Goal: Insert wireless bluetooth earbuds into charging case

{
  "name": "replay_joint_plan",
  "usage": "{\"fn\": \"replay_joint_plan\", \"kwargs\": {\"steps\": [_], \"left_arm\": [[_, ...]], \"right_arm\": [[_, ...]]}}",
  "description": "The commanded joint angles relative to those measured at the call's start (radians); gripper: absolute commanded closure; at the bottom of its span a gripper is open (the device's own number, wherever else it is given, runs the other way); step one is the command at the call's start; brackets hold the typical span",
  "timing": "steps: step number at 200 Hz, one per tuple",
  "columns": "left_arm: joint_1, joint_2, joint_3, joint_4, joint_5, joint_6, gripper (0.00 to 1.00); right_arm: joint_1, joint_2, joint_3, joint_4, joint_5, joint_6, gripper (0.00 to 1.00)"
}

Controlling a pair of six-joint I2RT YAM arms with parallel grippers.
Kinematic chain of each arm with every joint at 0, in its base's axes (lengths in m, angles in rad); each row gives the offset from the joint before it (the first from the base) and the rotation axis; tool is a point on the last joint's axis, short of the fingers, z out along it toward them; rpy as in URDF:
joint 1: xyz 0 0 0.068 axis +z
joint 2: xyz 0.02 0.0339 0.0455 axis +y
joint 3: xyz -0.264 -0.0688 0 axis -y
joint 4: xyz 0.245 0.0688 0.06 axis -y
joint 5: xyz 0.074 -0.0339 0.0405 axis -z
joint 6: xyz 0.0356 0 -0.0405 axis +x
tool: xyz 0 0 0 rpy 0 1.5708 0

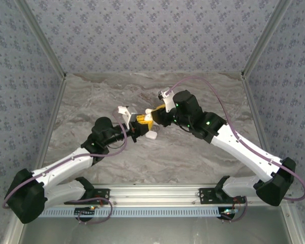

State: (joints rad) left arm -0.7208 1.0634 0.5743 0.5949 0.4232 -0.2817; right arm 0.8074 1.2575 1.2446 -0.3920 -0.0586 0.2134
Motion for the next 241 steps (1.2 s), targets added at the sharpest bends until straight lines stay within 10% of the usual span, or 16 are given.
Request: {"fn": "replay_joint_plan", "kwargs": {"steps": [1, 127, 241], "left_arm": [[-0.008, 0.008, 0.032, 0.074, 0.0, -0.002, 1.0], [-0.008, 0.012, 0.018, 0.111, 0.002, 0.012, 1.0], [-0.007, 0.031, 0.145, 0.125, 0.002, 0.25, 1.0]], "right_arm": [[0.002, 0.006, 0.012, -0.028, -0.109, 0.036, 0.65], [-0.039, -0.014, 0.029, 0.005, -0.163, 0.056, 0.59], [-0.332, -0.133, 0.137, 0.064, -0.494, 0.061, 0.07]]}}
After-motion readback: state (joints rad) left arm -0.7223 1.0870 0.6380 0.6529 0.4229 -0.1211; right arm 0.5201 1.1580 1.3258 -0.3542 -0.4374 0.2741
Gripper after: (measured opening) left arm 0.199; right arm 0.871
